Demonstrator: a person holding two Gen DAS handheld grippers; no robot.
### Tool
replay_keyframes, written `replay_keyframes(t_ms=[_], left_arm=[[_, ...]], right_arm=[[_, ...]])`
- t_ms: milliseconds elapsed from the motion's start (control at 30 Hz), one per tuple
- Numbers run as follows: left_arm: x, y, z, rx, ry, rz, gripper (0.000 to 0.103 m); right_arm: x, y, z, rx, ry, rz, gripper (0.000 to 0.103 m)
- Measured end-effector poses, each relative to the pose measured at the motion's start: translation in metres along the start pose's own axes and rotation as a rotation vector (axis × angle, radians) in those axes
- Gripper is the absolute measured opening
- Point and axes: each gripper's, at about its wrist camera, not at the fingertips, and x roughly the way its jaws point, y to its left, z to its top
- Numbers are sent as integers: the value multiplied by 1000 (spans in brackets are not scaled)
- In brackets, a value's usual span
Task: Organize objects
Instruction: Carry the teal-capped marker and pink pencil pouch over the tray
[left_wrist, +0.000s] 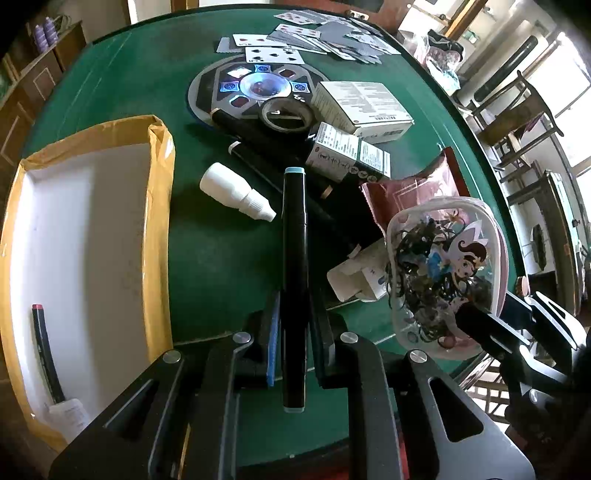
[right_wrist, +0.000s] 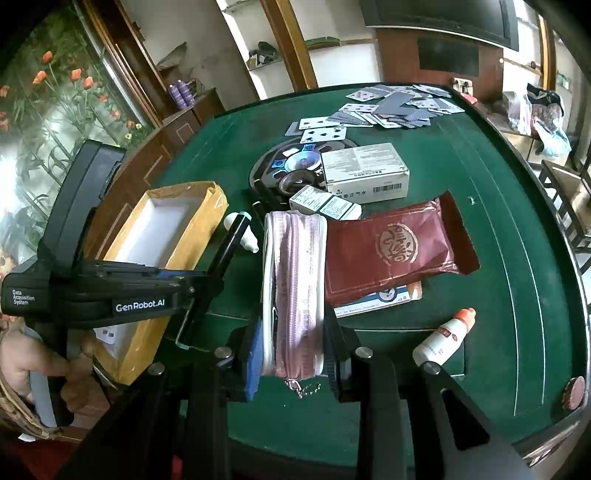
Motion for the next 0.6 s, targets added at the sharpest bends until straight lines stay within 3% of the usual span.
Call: replay_keyframes(t_ms=[600], left_arm=[[-46, 45, -15, -110, -82, 24, 14]], right_arm=[[13, 40, 10, -66, -4, 82, 28]])
